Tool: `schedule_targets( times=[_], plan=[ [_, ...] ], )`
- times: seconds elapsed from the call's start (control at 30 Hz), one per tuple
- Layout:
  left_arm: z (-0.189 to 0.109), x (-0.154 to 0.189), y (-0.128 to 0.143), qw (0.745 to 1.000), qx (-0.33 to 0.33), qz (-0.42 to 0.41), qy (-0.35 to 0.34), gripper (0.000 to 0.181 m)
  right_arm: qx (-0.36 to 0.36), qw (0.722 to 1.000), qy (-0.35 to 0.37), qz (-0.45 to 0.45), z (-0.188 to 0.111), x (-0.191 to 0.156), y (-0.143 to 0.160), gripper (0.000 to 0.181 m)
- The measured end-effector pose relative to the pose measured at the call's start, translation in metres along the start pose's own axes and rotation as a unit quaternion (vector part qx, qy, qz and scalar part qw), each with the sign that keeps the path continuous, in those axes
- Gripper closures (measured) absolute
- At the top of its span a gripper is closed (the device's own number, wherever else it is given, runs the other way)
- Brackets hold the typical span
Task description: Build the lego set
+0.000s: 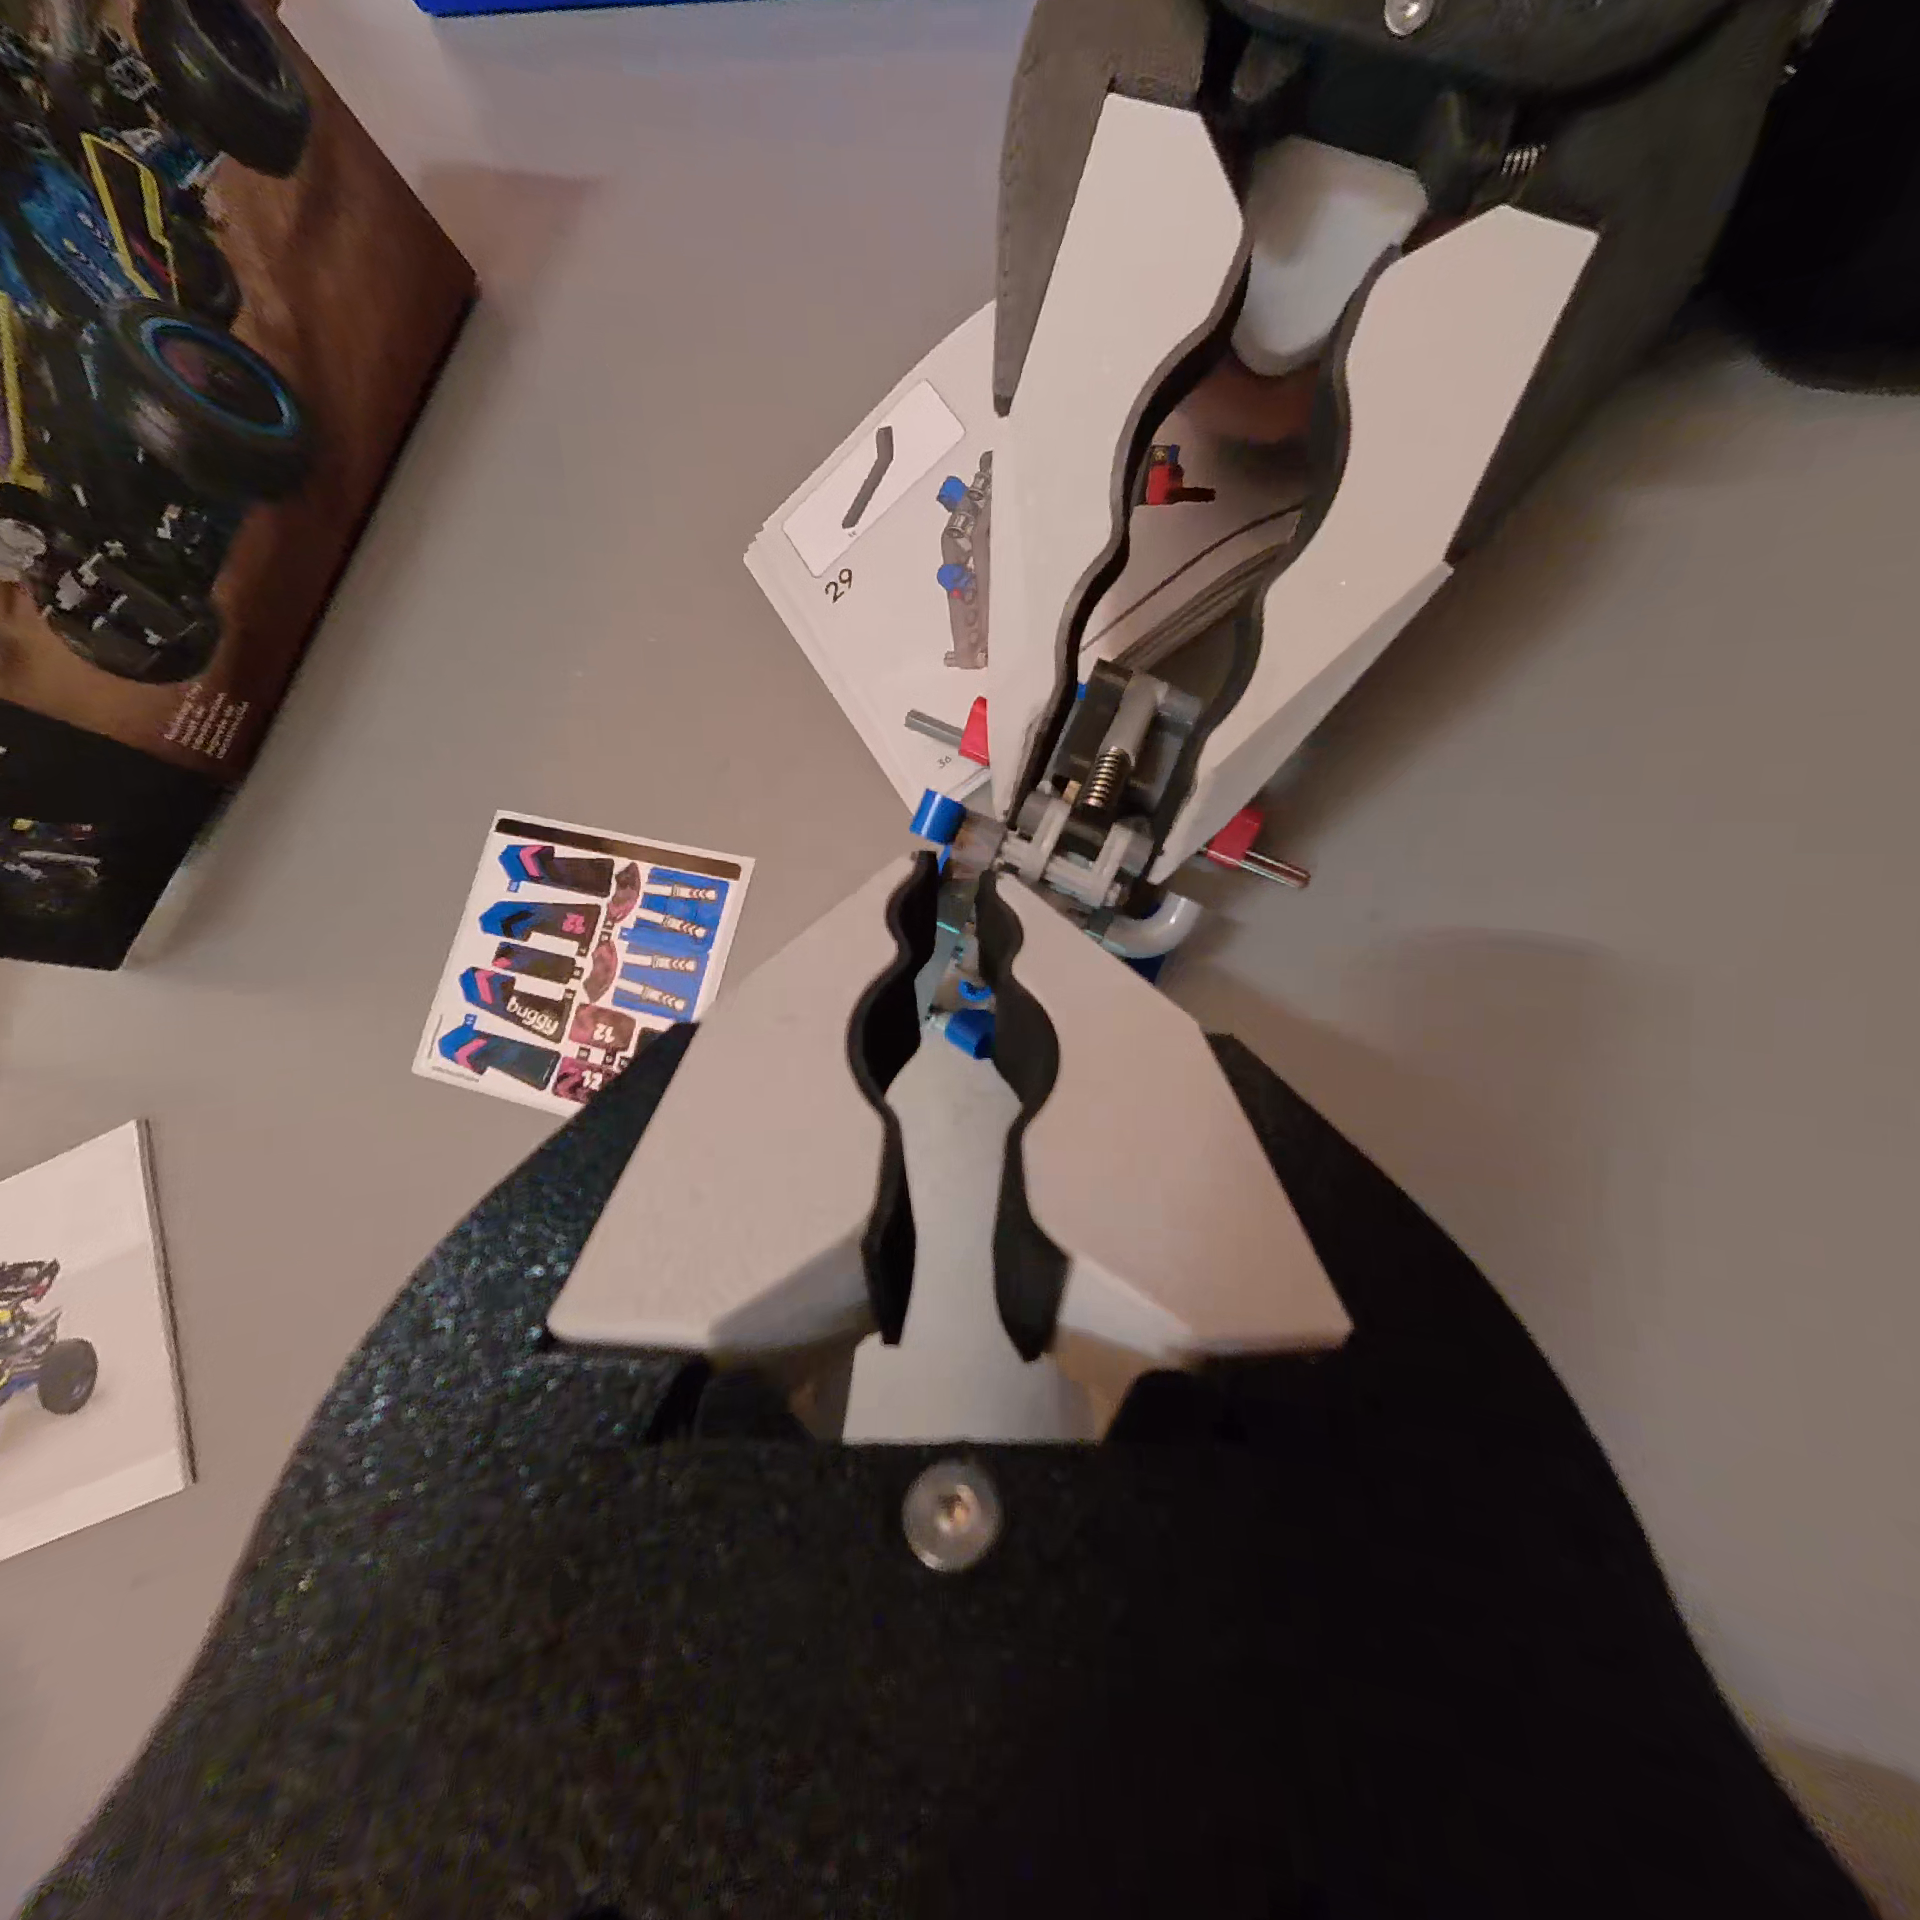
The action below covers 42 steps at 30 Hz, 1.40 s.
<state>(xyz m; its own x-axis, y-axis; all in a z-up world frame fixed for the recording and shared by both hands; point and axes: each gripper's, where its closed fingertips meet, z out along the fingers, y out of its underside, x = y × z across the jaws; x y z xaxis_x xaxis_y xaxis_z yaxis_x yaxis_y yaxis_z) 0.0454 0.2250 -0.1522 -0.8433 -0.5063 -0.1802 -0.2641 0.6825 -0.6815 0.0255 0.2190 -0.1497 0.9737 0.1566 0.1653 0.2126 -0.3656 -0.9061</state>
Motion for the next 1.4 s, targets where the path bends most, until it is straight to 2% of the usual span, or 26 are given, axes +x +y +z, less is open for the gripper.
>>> schedule_targets(
  times=[0.13,0.27,0.37,0.53,0.6,0.73,0.8,0.87,1.0,1.1,1.2,1.3,1.37,1.4],
  plan=[
    [-0.0010,-0.0002,-0.0028,0.997,0.031,-0.065,0.025,0.178,0.008,1.000,-0.002,0.008,-0.0012,0.0004,-0.0019,0.159],
    [-0.0002,-0.0006,-0.0016,0.995,0.041,-0.085,0.033,0.178,0.004,1.000,0.001,0.004,0.0003,0.0005,-0.0012,0.159],
    [0.0010,-0.0019,-0.0017,0.996,0.039,-0.079,0.025,0.178,0.003,1.000,0.003,0.006,0.0000,0.0016,-0.0008,0.159],
    [0.0015,-0.0024,-0.0007,1.000,0.002,0.011,-0.022,0.177,0.000,1.000,0.004,0.006,-0.0003,0.0021,0.0006,0.159],
    [0.0015,-0.0026,-0.0007,0.999,-0.003,0.023,-0.030,0.177,0.000,1.000,0.003,0.005,-0.0001,0.0020,0.0004,0.160],
    [0.0004,-0.0019,-0.0021,0.996,0.040,-0.075,0.021,0.178,0.004,1.000,0.001,0.008,-0.0004,0.0010,-0.0009,0.159],
    [0.0011,-0.0023,-0.0005,0.994,0.044,-0.096,0.030,0.178,0.000,1.000,0.005,0.005,0.0013,0.0014,-0.0006,0.159],
    [0.0012,-0.0027,-0.0006,0.995,0.040,-0.085,0.023,0.178,0.000,1.000,0.007,0.003,0.0014,0.0018,-0.0006,0.159],
    [0.0015,-0.0041,-0.0009,1.000,-0.001,0.008,-0.027,0.177,-0.001,1.000,0.008,0.004,0.0009,0.0027,0.0005,0.159],
    [0.0016,-0.0045,-0.0010,1.000,0.004,0.000,-0.028,0.177,-0.002,1.000,0.009,0.005,0.0009,0.0031,0.0009,0.159],
    [0.0003,-0.0032,-0.0028,0.996,0.046,-0.073,0.014,0.178,0.004,1.000,0.006,0.007,0.0001,0.0024,-0.0008,0.159],
    [0.0007,-0.0024,-0.0016,0.991,0.063,-0.109,0.034,0.178,0.002,1.000,0.005,0.003,0.0014,0.0014,-0.0008,0.159],
    [0.0016,-0.0039,-0.0008,0.994,0.058,-0.091,0.023,0.178,0.002,1.000,0.006,0.006,0.0015,0.0021,-0.0005,0.159],
    [0.0018,-0.0045,-0.0005,0.998,0.042,-0.055,0.004,0.178,-0.001,1.000,0.008,0.006,0.0019,0.0028,0.0002,0.159]
  ],
)
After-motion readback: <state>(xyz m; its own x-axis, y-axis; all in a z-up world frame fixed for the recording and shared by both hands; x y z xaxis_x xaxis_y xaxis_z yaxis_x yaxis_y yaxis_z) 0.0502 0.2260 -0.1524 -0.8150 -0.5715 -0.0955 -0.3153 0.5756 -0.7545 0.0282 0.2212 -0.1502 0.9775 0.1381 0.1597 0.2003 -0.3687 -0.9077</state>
